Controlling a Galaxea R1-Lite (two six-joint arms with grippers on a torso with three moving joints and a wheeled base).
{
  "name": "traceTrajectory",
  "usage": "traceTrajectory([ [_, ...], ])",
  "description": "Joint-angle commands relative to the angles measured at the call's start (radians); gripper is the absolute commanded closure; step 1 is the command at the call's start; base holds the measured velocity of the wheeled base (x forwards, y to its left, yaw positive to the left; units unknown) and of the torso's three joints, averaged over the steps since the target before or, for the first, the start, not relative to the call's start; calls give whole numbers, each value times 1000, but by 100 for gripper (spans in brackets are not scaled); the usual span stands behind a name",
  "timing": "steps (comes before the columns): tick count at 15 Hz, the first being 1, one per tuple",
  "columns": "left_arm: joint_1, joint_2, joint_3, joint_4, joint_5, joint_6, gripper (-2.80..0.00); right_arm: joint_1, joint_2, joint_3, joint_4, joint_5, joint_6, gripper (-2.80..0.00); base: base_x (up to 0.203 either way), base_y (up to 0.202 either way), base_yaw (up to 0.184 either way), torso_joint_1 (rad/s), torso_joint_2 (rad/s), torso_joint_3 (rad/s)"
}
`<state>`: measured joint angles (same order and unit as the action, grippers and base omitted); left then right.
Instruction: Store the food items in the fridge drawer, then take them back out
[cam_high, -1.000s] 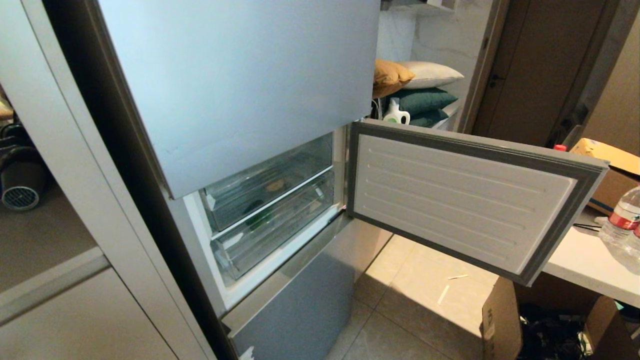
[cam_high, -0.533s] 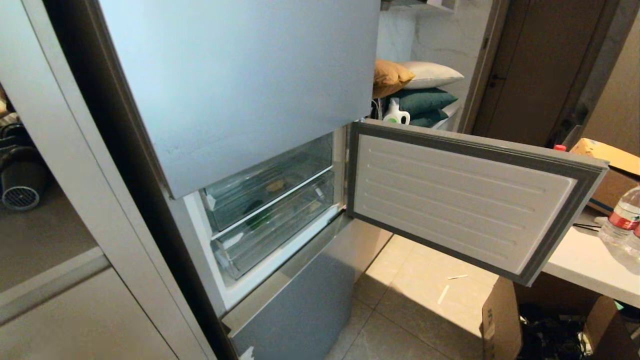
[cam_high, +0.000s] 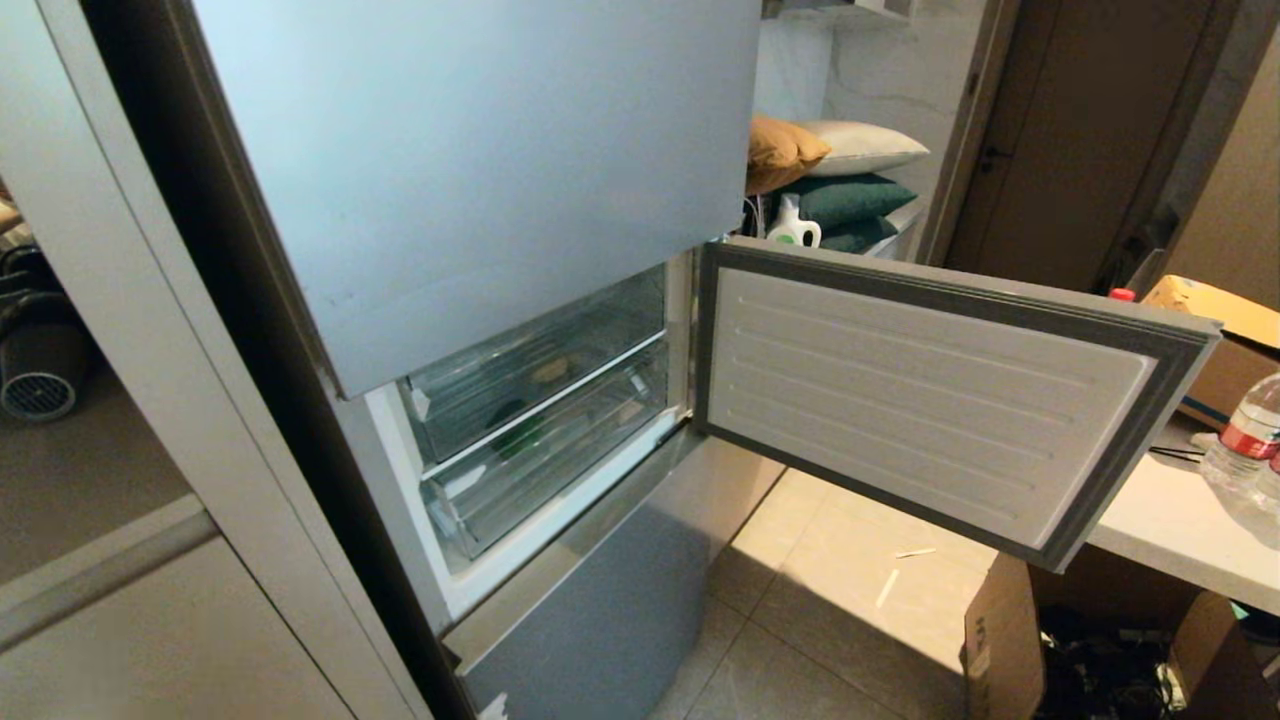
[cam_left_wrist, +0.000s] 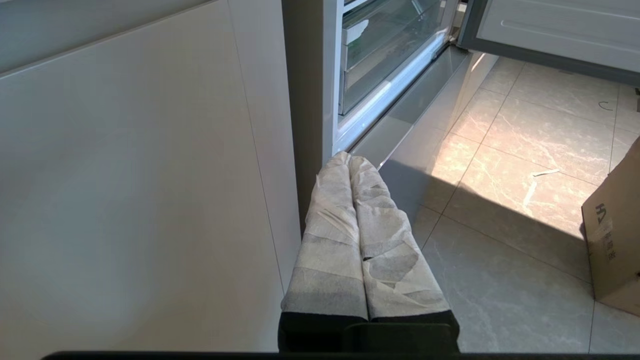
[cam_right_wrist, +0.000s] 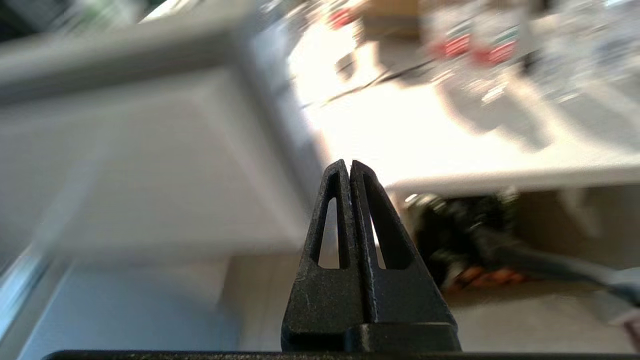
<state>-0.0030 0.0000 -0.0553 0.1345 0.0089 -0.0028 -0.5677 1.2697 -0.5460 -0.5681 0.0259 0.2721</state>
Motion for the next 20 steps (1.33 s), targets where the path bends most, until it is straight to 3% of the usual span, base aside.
traceTrajectory([
  [1,0,0,0,1,0,0,0,-93,248,-62,-102,17,1,0,0,0,0,0,0,0],
  [4,-2,0,0,1,0,0,0,-122,361,-125,-212,30,3,0,0,0,0,0,0,0],
  [8,-2,0,0,1,0,0,0,-117,477,-242,-226,33,8,0,0,0,0,0,0,0],
  [15,-2,0,0,1,0,0,0,-13,655,-395,-288,88,9,0,0,0,0,0,0,0],
  [20,0,0,0,1,0,0,0,-9,700,-439,-322,104,-2,0,0,0,0,0,0,0],
])
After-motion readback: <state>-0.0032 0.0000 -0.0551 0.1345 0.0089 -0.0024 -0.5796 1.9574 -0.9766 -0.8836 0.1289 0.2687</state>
